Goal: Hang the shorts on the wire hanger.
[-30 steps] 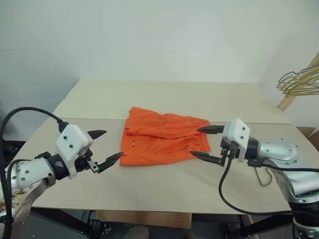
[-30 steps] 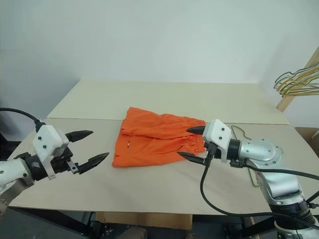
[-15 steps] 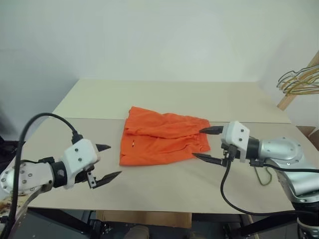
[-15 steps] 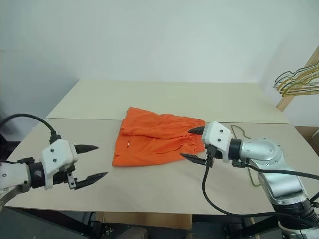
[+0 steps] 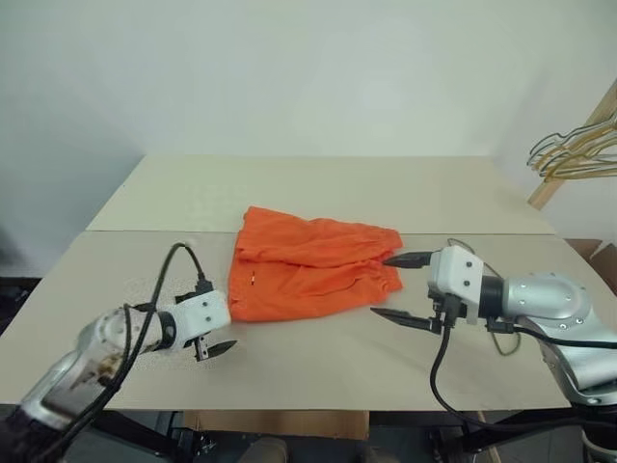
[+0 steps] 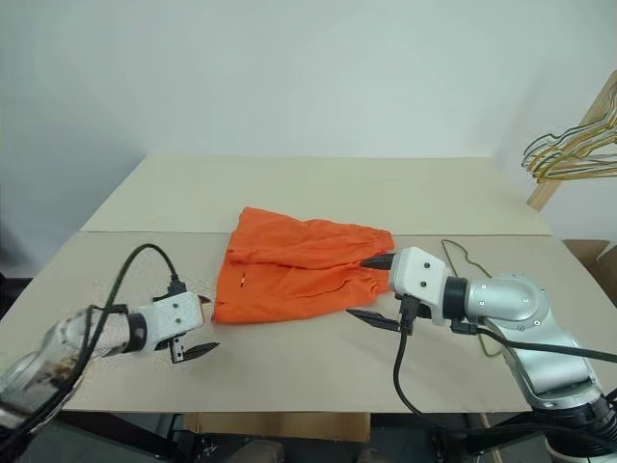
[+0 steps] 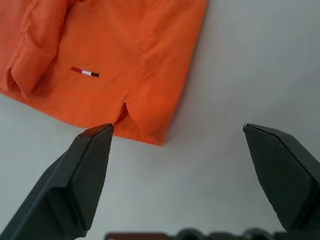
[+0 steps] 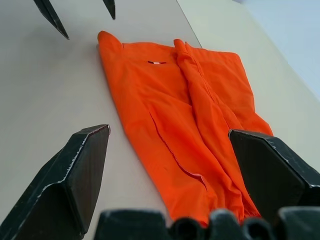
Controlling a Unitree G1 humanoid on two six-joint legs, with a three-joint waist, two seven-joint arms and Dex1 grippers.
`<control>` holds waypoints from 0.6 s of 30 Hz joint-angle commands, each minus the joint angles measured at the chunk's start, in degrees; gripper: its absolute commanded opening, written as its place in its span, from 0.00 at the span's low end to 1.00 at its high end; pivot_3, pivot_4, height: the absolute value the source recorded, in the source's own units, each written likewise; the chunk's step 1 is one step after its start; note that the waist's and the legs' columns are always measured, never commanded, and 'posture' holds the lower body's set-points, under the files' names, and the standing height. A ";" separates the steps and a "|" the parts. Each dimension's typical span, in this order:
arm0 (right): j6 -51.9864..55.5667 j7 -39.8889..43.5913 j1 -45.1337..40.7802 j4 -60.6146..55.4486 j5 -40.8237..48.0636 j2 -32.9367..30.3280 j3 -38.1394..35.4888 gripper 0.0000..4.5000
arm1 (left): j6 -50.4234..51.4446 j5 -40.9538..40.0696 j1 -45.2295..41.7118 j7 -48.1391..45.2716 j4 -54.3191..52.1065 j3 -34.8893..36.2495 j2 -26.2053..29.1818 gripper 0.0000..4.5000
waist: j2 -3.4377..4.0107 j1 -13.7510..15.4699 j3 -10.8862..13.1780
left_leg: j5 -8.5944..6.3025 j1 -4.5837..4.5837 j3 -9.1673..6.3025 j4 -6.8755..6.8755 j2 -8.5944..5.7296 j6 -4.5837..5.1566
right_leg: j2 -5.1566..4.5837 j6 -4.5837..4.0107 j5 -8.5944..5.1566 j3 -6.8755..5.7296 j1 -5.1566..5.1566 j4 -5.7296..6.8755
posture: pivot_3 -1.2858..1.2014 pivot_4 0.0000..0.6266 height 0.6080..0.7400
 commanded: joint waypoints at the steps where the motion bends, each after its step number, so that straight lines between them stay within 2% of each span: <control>1: -0.17 -0.82 -0.26 -2.04 0.40 -0.53 -1.71 0.99 | -3.02 5.88 -7.20 0.25 7.82 -5.16 -3.36 1.00 | -0.01 0.06 -0.01 | 0.00 0.00 0.00 0.01 -0.03 0.00 | 0.00 0.00 0.00 0.00 0.02 0.02 | 0.58 0.00 1.00; 6: 0.73 -1.50 0.46 -3.78 0.85 -0.99 -2.53 0.99 | -5.49 10.56 -14.41 -1.96 16.54 -10.49 -7.83 1.00 | -0.03 0.02 -0.12 | 0.00 -0.03 0.01 0.07 -0.06 0.01 | -0.02 0.01 0.00 0.00 0.02 0.02 | 0.58 0.00 1.00; 9: 1.46 -2.08 0.80 -4.73 0.97 -0.98 -3.00 1.00 | -7.63 11.09 -17.02 -3.70 20.56 -11.69 -10.17 0.88 | 0.07 0.05 -0.24 | 0.00 0.02 0.00 0.09 -0.07 0.01 | -0.02 0.01 0.00 0.00 0.07 0.07 | 0.56 0.00 1.00; 15: 2.17 -2.83 1.13 -5.56 0.82 -1.07 -2.90 1.00 | -11.95 13.50 -19.74 -4.67 26.09 -11.86 -11.78 0.45 | 0.14 -0.98 -0.42 | 0.00 0.19 -0.01 0.10 -0.06 0.02 | -0.02 0.03 -0.02 -0.01 0.29 0.06 | 0.55 0.00 1.00; 18: 0.84 -2.76 0.82 -4.24 -2.42 -1.84 -0.45 1.00 | -13.37 13.68 -20.42 -4.99 27.35 -10.93 -11.84 0.25 | 0.14 -2.07 -0.42 | -0.03 0.38 -0.02 0.10 -0.04 0.07 | -0.01 0.04 -0.03 -0.02 0.48 0.02 | 0.54 0.00 1.00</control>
